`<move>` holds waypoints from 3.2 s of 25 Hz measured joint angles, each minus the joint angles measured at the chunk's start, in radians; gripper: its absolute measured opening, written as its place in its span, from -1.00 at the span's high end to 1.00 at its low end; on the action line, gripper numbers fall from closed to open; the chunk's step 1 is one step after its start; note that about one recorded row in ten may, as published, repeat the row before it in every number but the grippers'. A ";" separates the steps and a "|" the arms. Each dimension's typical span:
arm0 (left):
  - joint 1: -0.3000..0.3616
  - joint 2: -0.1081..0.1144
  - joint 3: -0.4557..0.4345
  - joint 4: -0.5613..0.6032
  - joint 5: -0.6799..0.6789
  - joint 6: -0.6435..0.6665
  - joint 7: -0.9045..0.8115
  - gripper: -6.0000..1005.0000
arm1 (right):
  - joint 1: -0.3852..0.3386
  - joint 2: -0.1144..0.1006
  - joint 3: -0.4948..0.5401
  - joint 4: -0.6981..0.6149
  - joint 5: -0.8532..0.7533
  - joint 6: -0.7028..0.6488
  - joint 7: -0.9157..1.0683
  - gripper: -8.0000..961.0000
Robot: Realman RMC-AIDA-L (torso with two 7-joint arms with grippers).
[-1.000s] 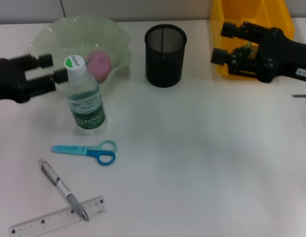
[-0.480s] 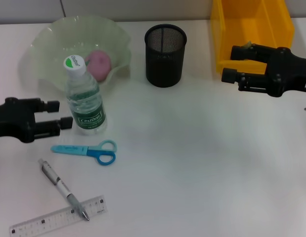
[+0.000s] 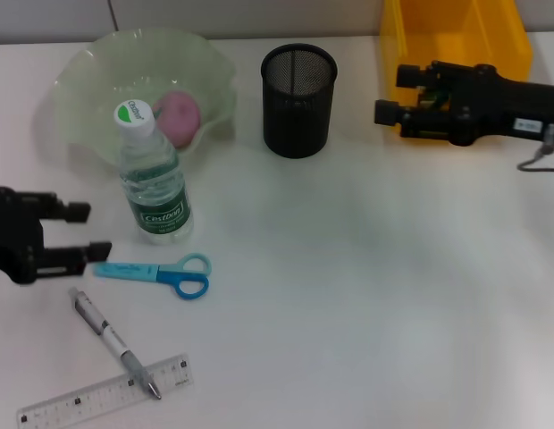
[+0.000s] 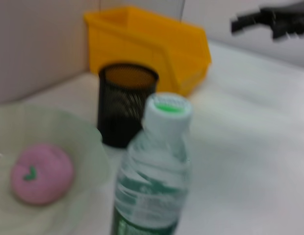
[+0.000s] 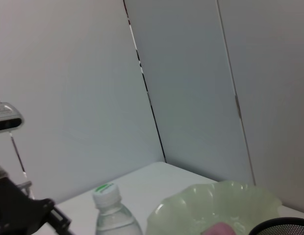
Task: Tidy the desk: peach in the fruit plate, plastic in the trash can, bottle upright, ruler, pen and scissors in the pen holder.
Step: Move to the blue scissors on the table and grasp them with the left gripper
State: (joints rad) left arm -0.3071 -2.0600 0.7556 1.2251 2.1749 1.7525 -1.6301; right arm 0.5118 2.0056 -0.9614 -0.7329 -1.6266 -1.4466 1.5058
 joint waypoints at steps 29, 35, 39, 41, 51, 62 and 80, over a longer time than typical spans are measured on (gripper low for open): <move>0.083 -0.013 0.506 0.389 0.050 0.117 -0.403 -0.23 | 0.014 0.008 0.013 -0.002 -0.035 0.017 0.032 -0.64; 0.090 -0.013 0.600 0.389 0.060 0.046 -0.463 -0.23 | 0.003 0.004 0.013 -0.005 -0.035 0.005 0.029 -0.64; 0.085 -0.012 0.622 0.385 0.069 0.033 -0.489 -0.23 | 0.001 0.003 0.013 -0.004 -0.036 0.004 0.028 -0.64; 0.082 -0.013 0.624 0.379 0.083 0.028 -0.497 -0.23 | -0.002 0.004 0.013 -0.003 -0.038 0.003 0.027 -0.64; 0.078 -0.013 0.664 0.330 0.137 -0.021 -0.516 -0.23 | -0.008 0.007 0.013 -0.002 -0.038 -0.006 0.013 -0.64; 0.044 -0.014 0.680 0.277 0.176 -0.047 -0.525 -0.23 | -0.003 0.008 0.013 0.003 -0.035 0.002 0.002 -0.64; -0.062 -0.011 0.645 0.278 0.178 0.019 -0.570 -0.26 | 0.006 0.008 0.025 0.000 -0.035 0.003 0.002 -0.64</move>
State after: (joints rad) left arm -0.3688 -2.0709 1.4004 1.5031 2.3528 1.7719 -2.2000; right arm 0.5175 2.0141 -0.9361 -0.7334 -1.6612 -1.4435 1.5078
